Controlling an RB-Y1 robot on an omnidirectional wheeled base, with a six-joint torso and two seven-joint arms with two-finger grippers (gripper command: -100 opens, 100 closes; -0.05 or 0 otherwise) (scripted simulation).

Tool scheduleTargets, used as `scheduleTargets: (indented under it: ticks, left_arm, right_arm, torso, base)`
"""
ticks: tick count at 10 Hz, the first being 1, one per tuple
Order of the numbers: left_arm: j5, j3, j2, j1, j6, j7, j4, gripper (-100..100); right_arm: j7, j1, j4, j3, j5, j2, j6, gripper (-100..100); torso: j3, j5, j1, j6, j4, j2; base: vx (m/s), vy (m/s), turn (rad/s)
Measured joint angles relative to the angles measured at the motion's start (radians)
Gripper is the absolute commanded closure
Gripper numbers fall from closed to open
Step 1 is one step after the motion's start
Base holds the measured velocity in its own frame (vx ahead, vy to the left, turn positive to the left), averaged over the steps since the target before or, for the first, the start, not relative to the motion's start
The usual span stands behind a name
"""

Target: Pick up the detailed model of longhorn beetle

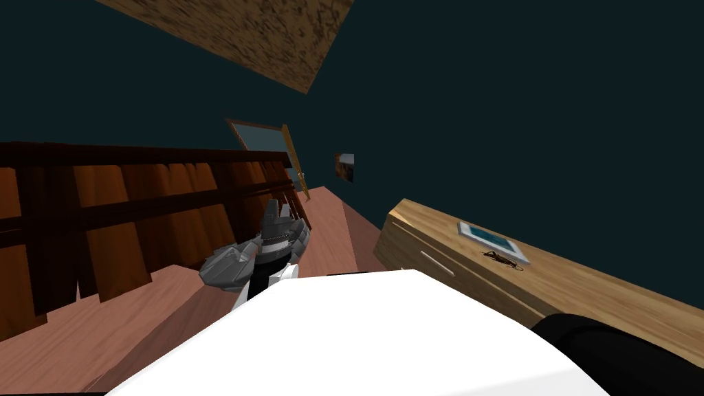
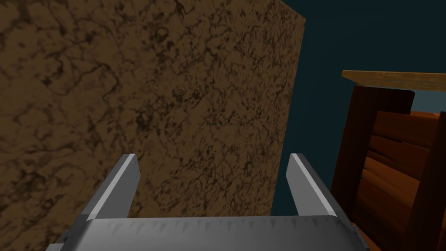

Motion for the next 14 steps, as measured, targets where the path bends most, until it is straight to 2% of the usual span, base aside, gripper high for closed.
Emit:
scheduleTargets:
  ticks: [1,2,3,5,8,9,10,11,14]
  left_arm:
    - [0.000,0.000,0.000,0.000,0.000,0.000,0.000,0]
    - [0.000,0.000,0.000,0.000,0.000,0.000,0.000,0]
    - [0.000,0.000,0.000,0.000,0.000,0.000,0.000,0]
    - [0.000,0.000,0.000,0.000,0.000,0.000,0.000,0]
    - [0.000,0.000,0.000,0.000,0.000,0.000,0.000,0]
    - [0.000,0.000,0.000,0.000,0.000,0.000,0.000,0]
    - [0.000,0.000,0.000,0.000,0.000,0.000,0.000,0]
    - [0.000,0.000,0.000,0.000,0.000,0.000,0.000,0]
    - [0.000,0.000,0.000,0.000,0.000,0.000,0.000,0]
  right_arm:
    - [0.012,0.037,-0.014,-0.011,-0.005,-0.038,0.008,-100]
    - [0.033,0.050,0.005,-0.011,0.000,-0.069,0.004,-100]
    - [0.049,0.035,0.037,0.006,0.016,-0.092,-0.005,-100]
    - [0.075,0.032,0.059,0.017,0.033,-0.140,-0.010,-100]
    - [0.120,0.038,0.054,0.002,0.033,-0.176,-0.008,-100]
    - [0.127,0.039,0.045,-0.003,0.030,-0.183,-0.007,-100]
    - [0.129,0.039,0.044,-0.004,0.030,-0.184,-0.007,0]
    - [0.128,0.039,0.044,-0.004,0.030,-0.184,-0.007,-100]
    - [0.138,0.022,0.038,0.010,0.044,-0.134,0.030,-100]
  torso:
    - [0.000,0.000,0.000,0.000,0.000,-0.001]
    - [-0.001,0.000,0.000,0.000,0.000,-0.002]
    - [-0.003,-0.001,-0.004,-0.001,-0.001,-0.005]
    - [-0.004,-0.002,-0.008,-0.001,-0.002,-0.007]
    - [-0.003,-0.003,-0.011,-0.001,-0.001,-0.005]
    - [-0.002,-0.003,-0.009,0.000,-0.001,-0.003]
    - [0.001,-0.002,-0.004,0.000,0.000,0.002]
    - [0.003,0.000,0.001,0.001,0.001,0.005]
    - [0.005,0.000,0.001,0.001,0.002,0.008]
  base:
    - [0.153,-0.043,0.073]
    - [0.202,-0.108,0.074]
    - [0.225,-0.146,0.088]
    - [0.208,-0.187,0.113]
    - [0.168,-0.200,0.106]
    - [0.062,-0.078,0.031]
    - [0.013,-0.016,0.004]
    - [0.013,-0.035,0.077]
    - [0.005,-0.037,0.047]
